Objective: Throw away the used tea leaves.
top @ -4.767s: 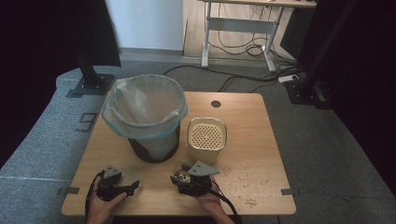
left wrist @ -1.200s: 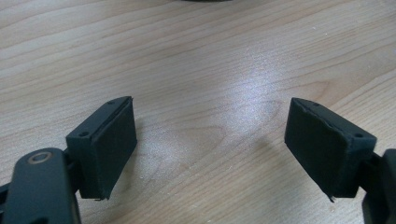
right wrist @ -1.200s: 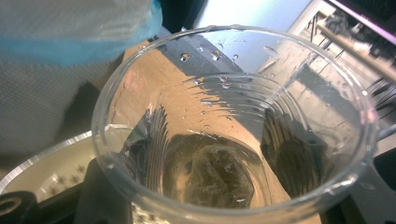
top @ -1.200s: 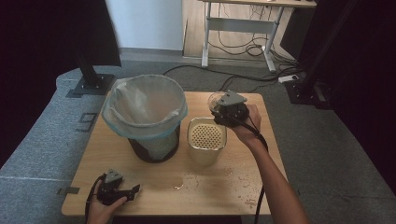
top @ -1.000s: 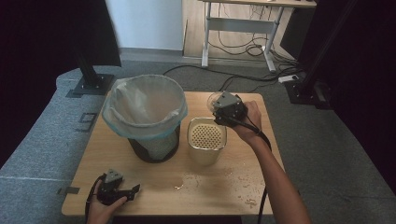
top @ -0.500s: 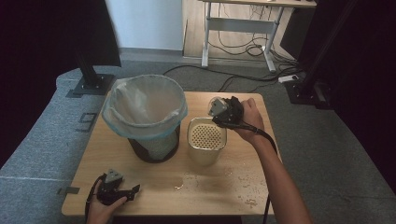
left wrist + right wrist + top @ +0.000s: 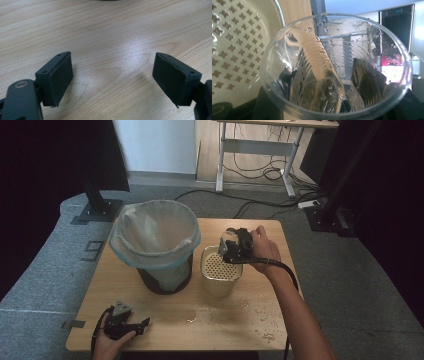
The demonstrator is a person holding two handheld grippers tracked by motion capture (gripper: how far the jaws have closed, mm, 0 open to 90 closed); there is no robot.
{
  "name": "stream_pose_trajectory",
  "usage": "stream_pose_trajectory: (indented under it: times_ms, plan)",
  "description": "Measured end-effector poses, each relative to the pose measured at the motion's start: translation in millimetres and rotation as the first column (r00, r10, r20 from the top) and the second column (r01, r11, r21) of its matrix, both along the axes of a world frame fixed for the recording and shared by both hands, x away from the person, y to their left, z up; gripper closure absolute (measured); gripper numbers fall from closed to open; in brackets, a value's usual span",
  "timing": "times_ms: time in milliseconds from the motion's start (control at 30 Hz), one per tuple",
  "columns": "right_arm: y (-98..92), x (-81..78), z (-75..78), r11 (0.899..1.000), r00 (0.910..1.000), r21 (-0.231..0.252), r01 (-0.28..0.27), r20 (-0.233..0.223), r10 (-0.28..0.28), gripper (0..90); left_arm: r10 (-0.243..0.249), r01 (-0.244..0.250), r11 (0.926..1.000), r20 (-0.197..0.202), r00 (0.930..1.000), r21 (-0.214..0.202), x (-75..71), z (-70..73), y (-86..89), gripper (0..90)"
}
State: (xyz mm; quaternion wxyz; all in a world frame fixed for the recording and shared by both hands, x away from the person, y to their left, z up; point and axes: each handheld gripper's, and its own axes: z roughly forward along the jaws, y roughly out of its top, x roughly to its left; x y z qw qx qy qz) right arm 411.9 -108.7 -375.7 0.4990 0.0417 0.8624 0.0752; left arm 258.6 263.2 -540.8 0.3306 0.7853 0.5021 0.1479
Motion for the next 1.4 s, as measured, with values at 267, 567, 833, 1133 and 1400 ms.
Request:
stream_pose_trajectory:
  times_ms: [267, 567, 833, 1133, 1400]
  plan:
    - [7.2, -0.6, -6.8, 0.995, 0.9994, -0.092, -0.028, 0.018, 0.030, 41.7, -0.002, 0.002, 1.0000, 0.000, 1.0000, 0.000, 0.1, 0.0, 0.2, 16.3]
    - [13.0, -1.1, -7.6, 0.977, 0.9965, -0.208, -0.048, 0.057, 0.061, 41.8, -0.002, 0.002, 1.0000, 0.000, 1.0000, 0.001, 0.0, 0.0, 0.2, 16.3]
    - [15.9, -1.8, -8.2, 0.945, 0.9884, -0.322, -0.052, 0.118, 0.095, 42.3, -0.002, 0.002, 1.0000, 0.000, 1.0000, 0.000, 0.1, 0.1, 0.2, 16.3]
    - [24.1, -4.4, -5.7, 0.824, 0.9496, -0.566, -0.023, 0.245, 0.195, 43.6, 0.001, -0.001, 1.0000, 0.003, 1.0000, 0.005, 0.2, -0.2, -0.1, 16.3]
    - [34.3, -10.8, -23.0, 0.709, 0.9213, -0.705, -0.012, 0.268, 0.282, 44.8, -0.001, 0.001, 1.0000, 0.002, 1.0000, 0.003, 0.4, -0.1, 0.1, 16.3]
